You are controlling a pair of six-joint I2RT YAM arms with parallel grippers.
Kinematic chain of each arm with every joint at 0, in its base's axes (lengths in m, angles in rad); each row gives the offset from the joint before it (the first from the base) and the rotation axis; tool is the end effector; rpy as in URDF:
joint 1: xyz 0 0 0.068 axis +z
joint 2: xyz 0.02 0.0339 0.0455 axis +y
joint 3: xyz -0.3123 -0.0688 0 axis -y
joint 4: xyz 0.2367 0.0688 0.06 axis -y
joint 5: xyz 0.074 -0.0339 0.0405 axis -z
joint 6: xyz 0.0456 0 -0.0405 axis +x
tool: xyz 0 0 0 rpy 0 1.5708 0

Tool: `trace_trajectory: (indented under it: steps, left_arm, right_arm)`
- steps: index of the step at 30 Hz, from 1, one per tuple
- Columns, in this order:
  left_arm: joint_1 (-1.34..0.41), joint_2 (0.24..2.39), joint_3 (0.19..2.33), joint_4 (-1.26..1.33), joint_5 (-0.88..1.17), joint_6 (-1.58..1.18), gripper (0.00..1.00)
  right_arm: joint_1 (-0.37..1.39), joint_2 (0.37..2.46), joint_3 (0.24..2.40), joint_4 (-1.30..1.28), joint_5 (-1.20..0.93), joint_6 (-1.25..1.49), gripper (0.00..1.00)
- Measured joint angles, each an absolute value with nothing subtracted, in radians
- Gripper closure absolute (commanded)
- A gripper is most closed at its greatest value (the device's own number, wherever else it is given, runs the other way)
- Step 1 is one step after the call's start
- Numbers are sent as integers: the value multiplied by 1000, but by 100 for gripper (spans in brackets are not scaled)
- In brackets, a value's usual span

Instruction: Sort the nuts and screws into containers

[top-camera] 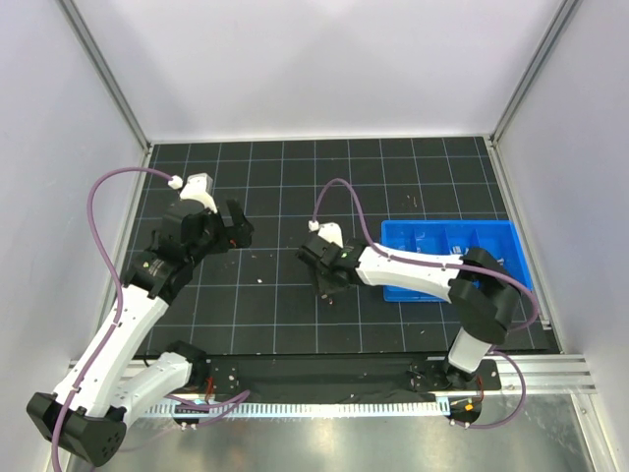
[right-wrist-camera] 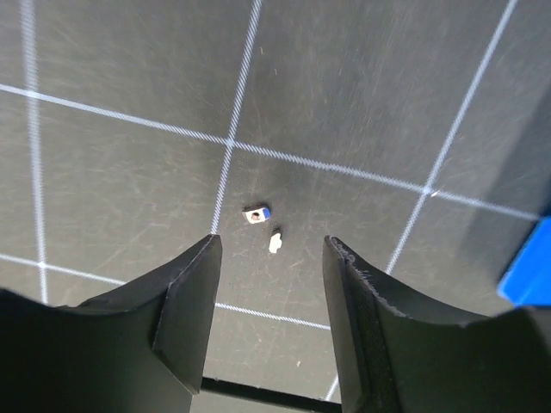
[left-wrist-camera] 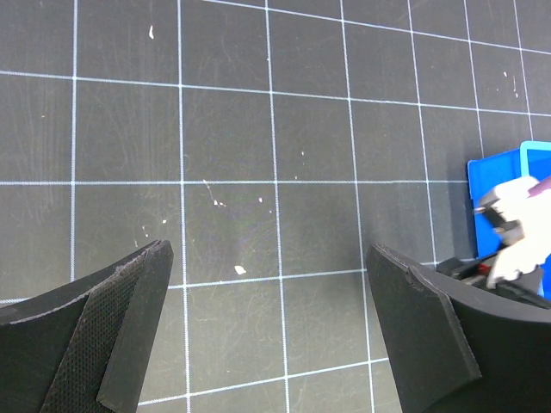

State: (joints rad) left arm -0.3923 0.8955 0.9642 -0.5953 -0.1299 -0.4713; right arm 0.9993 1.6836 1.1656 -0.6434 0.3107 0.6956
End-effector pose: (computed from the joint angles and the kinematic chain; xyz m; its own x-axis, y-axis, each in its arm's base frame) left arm 0.1500 -0.0557 0.3734 -0.5389 -0.2643 -0.7998 0.0347 0.9417 -0.3345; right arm 0.1941 0.2761 0.2510 -0.8519 -0.1967 -0.4853 -0.2463 0.9684 0.0398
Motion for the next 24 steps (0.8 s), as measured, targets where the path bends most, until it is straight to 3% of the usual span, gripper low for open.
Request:
trace_trajectory:
  steps: [7, 19, 24]
  left_arm:
    - [-393, 891, 964, -595, -130, -471, 0]
    - [-393, 891, 964, -595, -129, -471, 0]
    - [-393, 891, 964, -595, -129, -471, 0]
  right_arm:
    - [1008, 1707, 1113, -628, 310, 768, 55]
    - [1045, 1753, 1066, -601, 288, 824, 59]
    - [1048, 1761, 1072, -590, 286, 828, 73]
